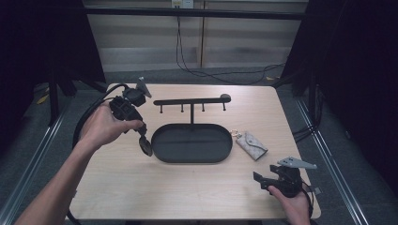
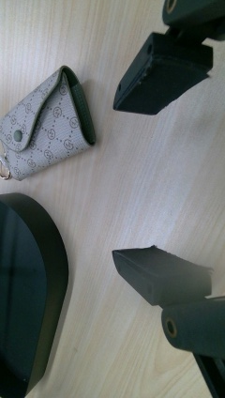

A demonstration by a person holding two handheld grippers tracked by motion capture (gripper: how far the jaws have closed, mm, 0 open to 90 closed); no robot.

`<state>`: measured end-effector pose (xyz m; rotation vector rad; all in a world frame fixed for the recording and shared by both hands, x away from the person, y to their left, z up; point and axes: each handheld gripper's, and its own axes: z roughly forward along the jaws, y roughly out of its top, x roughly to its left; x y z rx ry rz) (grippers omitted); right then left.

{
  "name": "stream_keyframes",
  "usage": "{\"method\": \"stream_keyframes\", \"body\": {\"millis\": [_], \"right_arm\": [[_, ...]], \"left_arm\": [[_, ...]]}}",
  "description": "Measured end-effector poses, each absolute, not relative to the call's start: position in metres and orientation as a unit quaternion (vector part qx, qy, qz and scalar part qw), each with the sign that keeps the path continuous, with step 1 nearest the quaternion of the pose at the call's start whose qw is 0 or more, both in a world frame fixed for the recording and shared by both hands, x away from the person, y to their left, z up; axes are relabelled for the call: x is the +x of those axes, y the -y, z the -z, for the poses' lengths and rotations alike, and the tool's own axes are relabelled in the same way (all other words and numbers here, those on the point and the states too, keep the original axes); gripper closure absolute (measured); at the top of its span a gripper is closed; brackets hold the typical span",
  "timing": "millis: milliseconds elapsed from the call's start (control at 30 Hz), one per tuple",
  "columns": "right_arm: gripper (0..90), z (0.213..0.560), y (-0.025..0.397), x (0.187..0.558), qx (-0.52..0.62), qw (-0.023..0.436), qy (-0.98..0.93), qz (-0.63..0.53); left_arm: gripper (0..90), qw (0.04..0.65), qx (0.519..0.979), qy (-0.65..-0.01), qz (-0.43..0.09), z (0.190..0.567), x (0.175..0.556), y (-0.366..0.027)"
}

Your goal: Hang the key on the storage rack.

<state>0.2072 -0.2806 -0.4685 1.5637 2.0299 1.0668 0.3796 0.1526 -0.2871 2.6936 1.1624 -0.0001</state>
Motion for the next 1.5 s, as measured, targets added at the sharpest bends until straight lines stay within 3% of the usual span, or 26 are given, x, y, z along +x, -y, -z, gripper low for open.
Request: {"method": "stream_keyframes", "body": {"millis": [867, 1500], "right_arm": [[23.6, 0.468, 0.281, 0.207, 0.554, 0.178, -0.719, -0.38], [23.6, 0.469, 0.281, 0.207, 0.552, 0.174, -0.721, -0.381]], "left_arm": [[70.6, 0.084, 0.911, -0.404, 0.011, 0.288, 0.409, -0.109], [70.6, 0.087, 0.891, -0.444, 0.042, 0.302, 0.442, -0.11]]}}
